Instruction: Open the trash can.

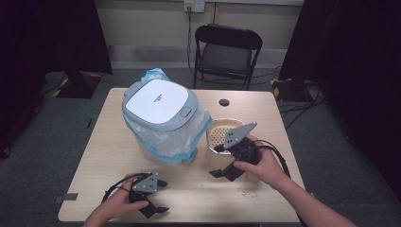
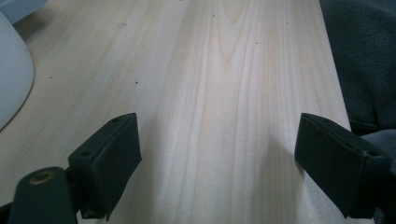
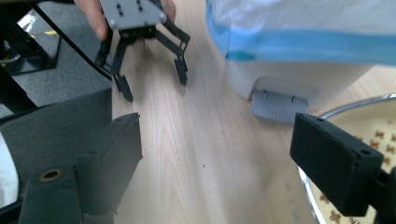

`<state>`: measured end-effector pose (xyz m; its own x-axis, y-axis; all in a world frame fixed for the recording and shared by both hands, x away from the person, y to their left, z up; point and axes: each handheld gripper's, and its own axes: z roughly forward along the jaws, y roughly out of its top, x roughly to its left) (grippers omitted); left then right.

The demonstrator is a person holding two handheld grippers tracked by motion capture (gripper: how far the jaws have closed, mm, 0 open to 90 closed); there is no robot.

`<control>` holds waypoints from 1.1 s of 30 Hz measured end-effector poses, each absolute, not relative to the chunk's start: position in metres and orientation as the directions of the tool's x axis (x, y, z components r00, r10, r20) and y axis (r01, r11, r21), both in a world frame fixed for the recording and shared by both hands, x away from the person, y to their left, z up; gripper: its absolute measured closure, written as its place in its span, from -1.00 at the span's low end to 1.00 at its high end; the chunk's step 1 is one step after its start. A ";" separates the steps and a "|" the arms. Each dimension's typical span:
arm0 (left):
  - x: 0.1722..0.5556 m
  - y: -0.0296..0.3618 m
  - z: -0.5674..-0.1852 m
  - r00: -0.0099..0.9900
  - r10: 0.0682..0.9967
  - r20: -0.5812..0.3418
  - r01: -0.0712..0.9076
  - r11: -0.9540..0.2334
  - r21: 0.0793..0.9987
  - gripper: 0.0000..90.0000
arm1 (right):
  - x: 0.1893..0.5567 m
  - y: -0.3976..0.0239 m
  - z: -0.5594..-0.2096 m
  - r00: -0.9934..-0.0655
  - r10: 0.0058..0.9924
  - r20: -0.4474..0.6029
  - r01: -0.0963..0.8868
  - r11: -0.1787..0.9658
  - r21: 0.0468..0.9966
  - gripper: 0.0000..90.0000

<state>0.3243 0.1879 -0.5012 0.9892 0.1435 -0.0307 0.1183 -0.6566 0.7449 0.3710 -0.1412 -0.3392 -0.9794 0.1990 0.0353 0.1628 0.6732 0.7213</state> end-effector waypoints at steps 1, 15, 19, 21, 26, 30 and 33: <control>0.324 0.188 -0.501 0.989 0.143 -0.029 0.117 -0.657 0.745 -0.70 | 0.372 -0.141 -0.336 -0.980 0.198 0.036 0.162 0.670 0.724 -0.63; 0.324 0.188 -0.501 0.991 0.135 -0.012 0.099 -0.664 0.741 -0.70 | 0.396 -0.131 -0.298 -0.982 0.190 0.022 0.144 0.659 0.738 -0.63; 0.324 0.188 -0.500 0.991 0.131 -0.011 0.097 -0.671 0.735 -0.70 | 0.402 -0.128 -0.288 -0.981 0.194 0.017 0.143 0.658 0.739 -0.64; 0.324 0.188 -0.500 0.991 0.130 -0.012 0.097 -0.671 0.735 -0.70 | 0.405 -0.127 -0.284 -0.980 0.198 0.013 0.143 0.660 0.737 -0.64; 0.324 0.188 -0.500 0.991 0.130 -0.011 0.096 -0.672 0.735 -0.70 | 0.414 -0.123 -0.274 -0.978 0.207 0.022 0.157 0.661 0.734 -0.64; 0.324 0.188 -0.500 0.991 0.130 -0.012 0.097 -0.674 0.732 -0.70 | 0.419 -0.118 -0.267 -0.979 0.205 0.015 0.151 0.669 0.728 -0.64; 0.324 0.188 -0.500 0.991 0.130 -0.013 0.098 -0.675 0.732 -0.70 | 0.422 -0.114 -0.262 -0.980 0.200 0.007 0.143 0.673 0.726 -0.64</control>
<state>0.3241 0.1878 -0.4998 0.9914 0.1303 -0.0127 0.0980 -0.6745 0.7317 0.4215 -0.1135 -0.2621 -0.9798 0.1996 0.0075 0.1427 0.6730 0.7257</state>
